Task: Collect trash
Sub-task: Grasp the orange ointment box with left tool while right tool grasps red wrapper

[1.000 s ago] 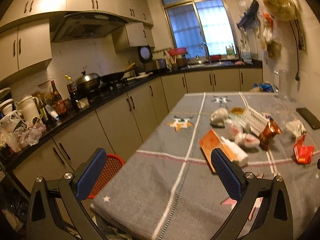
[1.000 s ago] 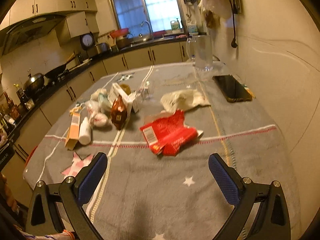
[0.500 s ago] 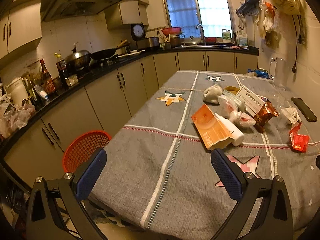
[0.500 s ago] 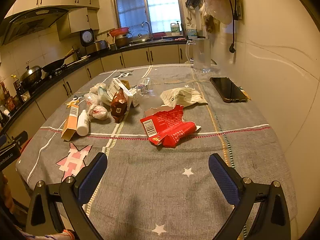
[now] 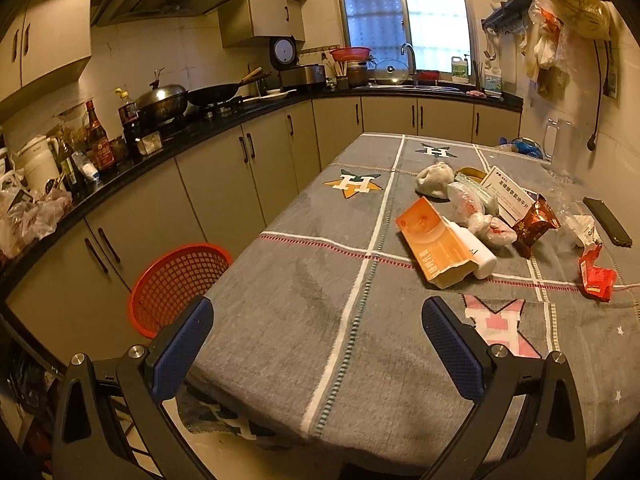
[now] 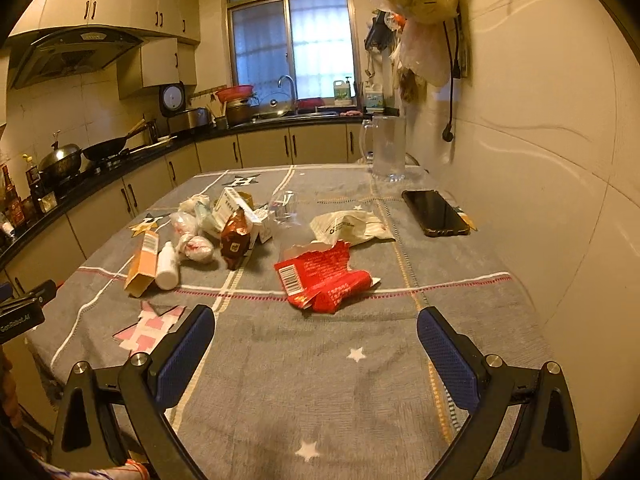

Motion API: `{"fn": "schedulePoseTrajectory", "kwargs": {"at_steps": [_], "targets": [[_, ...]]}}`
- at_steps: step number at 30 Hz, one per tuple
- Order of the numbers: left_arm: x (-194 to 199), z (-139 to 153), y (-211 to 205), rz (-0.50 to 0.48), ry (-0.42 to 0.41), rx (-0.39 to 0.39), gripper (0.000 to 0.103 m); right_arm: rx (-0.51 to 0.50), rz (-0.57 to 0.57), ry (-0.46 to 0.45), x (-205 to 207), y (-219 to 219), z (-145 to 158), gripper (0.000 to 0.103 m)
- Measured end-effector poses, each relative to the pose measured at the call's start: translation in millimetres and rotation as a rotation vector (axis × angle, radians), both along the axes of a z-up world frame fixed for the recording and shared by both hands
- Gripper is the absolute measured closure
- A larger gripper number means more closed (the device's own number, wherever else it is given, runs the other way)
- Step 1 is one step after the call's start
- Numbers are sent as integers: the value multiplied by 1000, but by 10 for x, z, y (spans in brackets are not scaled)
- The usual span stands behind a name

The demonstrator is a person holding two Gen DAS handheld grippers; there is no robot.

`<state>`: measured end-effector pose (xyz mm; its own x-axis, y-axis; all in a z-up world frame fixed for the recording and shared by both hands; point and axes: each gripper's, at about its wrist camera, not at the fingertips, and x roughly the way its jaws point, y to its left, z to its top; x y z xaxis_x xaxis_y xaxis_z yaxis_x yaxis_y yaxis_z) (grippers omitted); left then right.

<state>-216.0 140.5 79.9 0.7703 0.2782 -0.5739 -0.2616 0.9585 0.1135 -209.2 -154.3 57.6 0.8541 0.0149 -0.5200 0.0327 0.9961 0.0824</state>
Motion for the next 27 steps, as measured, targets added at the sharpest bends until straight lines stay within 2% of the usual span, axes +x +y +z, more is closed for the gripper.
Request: {"fn": "schedulePoseTrajectory", "kwargs": {"at_steps": [10, 19, 22, 27], "targets": [[-13, 165, 506, 31, 7, -114, 0, 74, 11, 78, 117, -79, 37, 0], [611, 40, 615, -88, 148, -394, 0, 63, -4, 182, 608, -198, -98, 0], [838, -45, 520, -112, 195, -423, 0, 75, -5, 222, 780, -273, -148, 0], [1190, -127, 327, -131, 229, -398, 0, 100, -6, 247, 1034, -361, -210, 0]]}}
